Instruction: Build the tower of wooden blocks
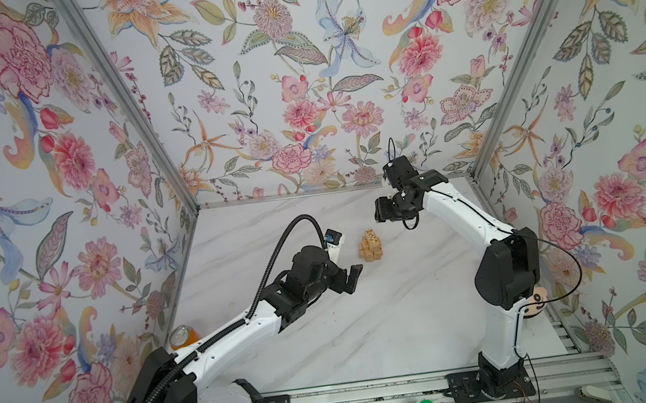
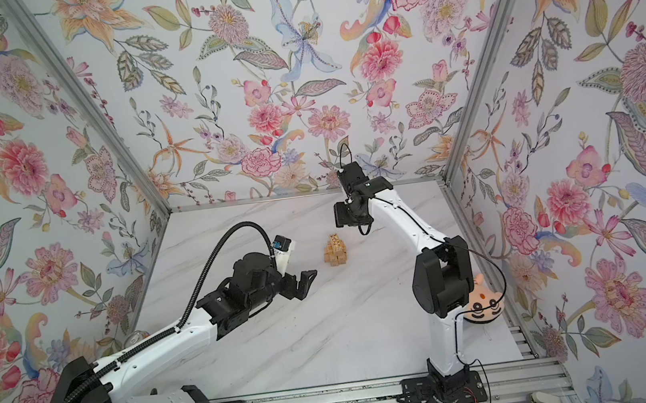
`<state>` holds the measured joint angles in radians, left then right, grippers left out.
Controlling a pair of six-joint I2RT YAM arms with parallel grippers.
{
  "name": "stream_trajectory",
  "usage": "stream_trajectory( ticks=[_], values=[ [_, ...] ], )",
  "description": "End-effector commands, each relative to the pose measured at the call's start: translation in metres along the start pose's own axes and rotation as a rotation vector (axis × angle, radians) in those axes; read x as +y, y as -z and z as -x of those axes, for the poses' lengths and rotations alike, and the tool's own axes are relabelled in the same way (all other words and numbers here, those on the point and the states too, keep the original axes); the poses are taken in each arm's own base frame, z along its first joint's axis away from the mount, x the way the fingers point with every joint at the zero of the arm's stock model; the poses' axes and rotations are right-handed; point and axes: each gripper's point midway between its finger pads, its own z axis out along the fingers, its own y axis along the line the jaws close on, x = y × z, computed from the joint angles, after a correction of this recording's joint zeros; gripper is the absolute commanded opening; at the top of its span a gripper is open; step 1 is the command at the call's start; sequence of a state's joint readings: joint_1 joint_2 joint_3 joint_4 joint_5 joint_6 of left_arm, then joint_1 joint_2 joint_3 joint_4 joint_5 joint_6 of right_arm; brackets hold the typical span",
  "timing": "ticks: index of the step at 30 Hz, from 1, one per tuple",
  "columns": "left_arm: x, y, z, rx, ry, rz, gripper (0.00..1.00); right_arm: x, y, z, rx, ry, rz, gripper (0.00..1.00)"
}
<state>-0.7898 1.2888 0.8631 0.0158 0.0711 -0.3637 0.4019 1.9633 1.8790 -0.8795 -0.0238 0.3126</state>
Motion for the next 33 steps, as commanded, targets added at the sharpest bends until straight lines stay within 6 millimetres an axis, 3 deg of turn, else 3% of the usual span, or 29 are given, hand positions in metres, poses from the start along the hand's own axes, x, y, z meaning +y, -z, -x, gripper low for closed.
stream_trajectory(
  ticks=[1, 9, 15, 33],
  values=[
    [0.011, 0.01, 0.0, -0.009, 0.015, 0.039, 0.99, -0.001, -0.005, 0.008, 0.003, 0.014, 0.014, 0.46],
    [0.02, 0.021, -0.005, -0.018, 0.03, 0.072, 0.99, 0.006, -0.023, 0.009, 0.033, 0.011, 0.047, 0.47],
    [0.023, 0.021, -0.006, -0.014, 0.034, 0.077, 0.99, 0.018, -0.039, -0.005, 0.081, 0.039, 0.06, 0.47],
    [0.025, 0.027, -0.005, -0.019, 0.039, 0.086, 0.99, 0.032, -0.051, -0.032, 0.146, 0.076, 0.062, 0.47]
  ],
)
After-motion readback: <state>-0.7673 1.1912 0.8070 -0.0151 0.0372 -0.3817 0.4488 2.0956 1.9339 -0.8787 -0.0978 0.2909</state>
